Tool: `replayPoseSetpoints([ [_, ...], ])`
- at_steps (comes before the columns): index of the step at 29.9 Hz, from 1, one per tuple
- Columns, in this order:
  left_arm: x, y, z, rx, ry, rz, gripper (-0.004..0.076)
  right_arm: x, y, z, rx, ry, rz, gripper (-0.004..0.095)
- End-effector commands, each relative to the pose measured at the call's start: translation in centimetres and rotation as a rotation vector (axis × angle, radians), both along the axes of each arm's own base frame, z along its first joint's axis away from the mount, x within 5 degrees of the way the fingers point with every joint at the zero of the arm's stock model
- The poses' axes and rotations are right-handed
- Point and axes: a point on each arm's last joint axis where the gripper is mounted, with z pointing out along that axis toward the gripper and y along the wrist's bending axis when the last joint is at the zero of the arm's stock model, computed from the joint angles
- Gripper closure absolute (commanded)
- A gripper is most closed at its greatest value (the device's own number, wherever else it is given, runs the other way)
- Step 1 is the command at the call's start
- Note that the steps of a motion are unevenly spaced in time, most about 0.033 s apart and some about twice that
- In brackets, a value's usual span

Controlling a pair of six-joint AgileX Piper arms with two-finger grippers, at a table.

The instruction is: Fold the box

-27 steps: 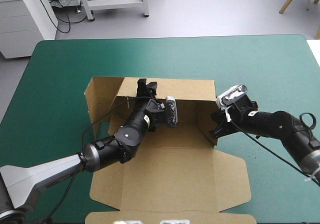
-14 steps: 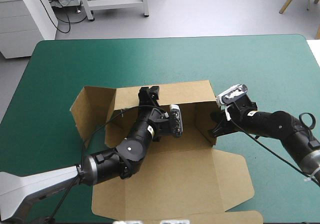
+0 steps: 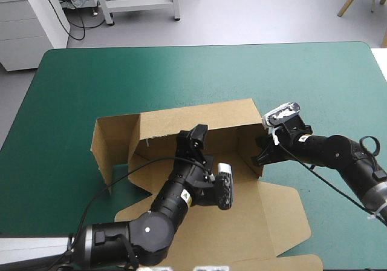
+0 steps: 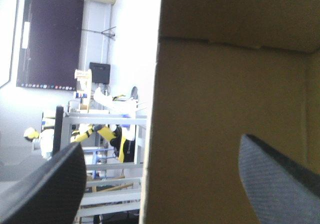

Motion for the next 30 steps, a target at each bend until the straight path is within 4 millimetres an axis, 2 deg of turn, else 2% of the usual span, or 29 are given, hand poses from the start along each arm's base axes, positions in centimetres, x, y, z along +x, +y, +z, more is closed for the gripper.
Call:
replayPoseSetpoints([
  [1,-2.0,0.7,2.6,-0.014,-0.004,-0.043,0.0127,0.0,-0.1,1.5,0.006,-0.061,-0.008,0.0927],
  [5,-2.7,0.8,4.8,-0.052,0.123,-0.061,0.0127,0.0,-0.1,1.5,0.006,-0.063,-0.009,0.0927],
  [10,-3.0,0.7,9.3,-0.149,0.299,-0.11,0.0127,0.1,-0.2,1.5,0.003,-0.067,-0.01,0.0927],
  [15,-0.8,2.2,13.5,-0.292,0.43,-0.073,0.015,0.1,-0.2,1.5,-0.001,-0.068,-0.009,0.0927],
  [18,1.8,4.5,15.3,-0.342,0.516,0.013,0.0199,0.1,-0.2,1.5,-0.001,-0.068,-0.009,0.0927],
  [21,4.3,7.8,16.6,-0.397,0.587,0.154,0.0297,0.1,-0.2,1.5,0.0,-0.07,-0.01,0.0927],
  [24,6.4,11.5,17.7,-0.493,0.6,0.304,0.0491,0.1,-0.2,1.5,-0.001,-0.07,-0.013,0.0927],
  [27,7.8,15.3,18.4,-0.587,0.56,0.438,0.0727,0.1,-0.2,1.5,-0.001,-0.068,-0.011,0.0927],
  [30,8.4,18.7,18.9,-0.661,0.521,0.566,0.0723,0.1,-0.2,1.5,-0.002,-0.068,-0.011,0.0927],
])
